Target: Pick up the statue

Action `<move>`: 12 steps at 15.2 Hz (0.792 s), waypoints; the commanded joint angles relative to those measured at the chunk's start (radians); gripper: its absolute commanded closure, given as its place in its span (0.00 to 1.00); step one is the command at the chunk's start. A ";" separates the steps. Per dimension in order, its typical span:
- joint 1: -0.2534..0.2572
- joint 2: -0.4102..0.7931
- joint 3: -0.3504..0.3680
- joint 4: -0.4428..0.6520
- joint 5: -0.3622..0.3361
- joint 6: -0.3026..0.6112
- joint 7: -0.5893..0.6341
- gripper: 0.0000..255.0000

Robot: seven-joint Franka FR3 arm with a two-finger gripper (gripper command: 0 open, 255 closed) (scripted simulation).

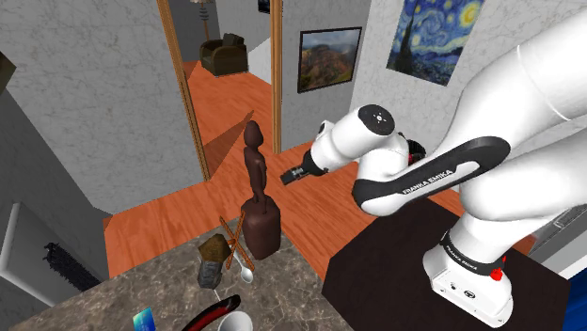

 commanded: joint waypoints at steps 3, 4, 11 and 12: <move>-0.495 -0.088 0.529 0.106 -0.030 0.168 0.182 0.00; -0.571 -0.133 0.612 0.138 -0.020 0.194 0.213 0.00; -0.792 -0.389 0.853 0.312 0.049 0.279 0.352 0.00; -0.804 -0.399 0.868 0.315 0.051 0.288 0.359 0.00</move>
